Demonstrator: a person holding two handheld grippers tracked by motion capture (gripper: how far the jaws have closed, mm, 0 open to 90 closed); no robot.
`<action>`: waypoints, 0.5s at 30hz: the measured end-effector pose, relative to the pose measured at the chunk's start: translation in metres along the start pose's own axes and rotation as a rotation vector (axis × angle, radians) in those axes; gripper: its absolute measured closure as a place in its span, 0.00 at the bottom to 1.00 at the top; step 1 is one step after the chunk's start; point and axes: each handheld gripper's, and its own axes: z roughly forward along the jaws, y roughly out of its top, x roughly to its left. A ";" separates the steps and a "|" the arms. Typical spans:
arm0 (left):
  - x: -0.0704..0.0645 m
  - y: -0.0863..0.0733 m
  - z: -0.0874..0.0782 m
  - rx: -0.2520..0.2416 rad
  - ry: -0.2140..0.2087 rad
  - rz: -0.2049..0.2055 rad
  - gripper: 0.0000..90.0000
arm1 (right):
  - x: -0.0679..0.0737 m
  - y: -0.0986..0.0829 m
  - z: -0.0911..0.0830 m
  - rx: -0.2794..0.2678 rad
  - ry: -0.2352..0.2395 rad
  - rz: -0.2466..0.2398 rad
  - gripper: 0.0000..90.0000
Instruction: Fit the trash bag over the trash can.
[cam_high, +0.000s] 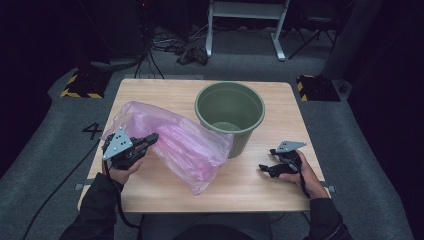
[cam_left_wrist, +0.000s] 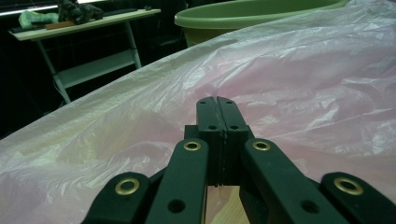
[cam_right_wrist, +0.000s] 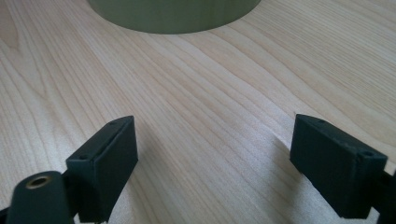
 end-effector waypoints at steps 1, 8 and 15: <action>0.000 0.000 0.000 0.000 0.000 0.001 1.00 | 0.000 0.000 0.000 0.000 0.000 0.000 0.16; 0.000 0.006 -0.004 -0.026 0.009 0.004 1.00 | 0.000 0.000 0.000 0.000 -0.002 0.002 0.16; -0.001 0.012 -0.012 -0.053 0.016 0.011 1.00 | 0.000 0.000 0.000 0.000 -0.002 0.001 0.16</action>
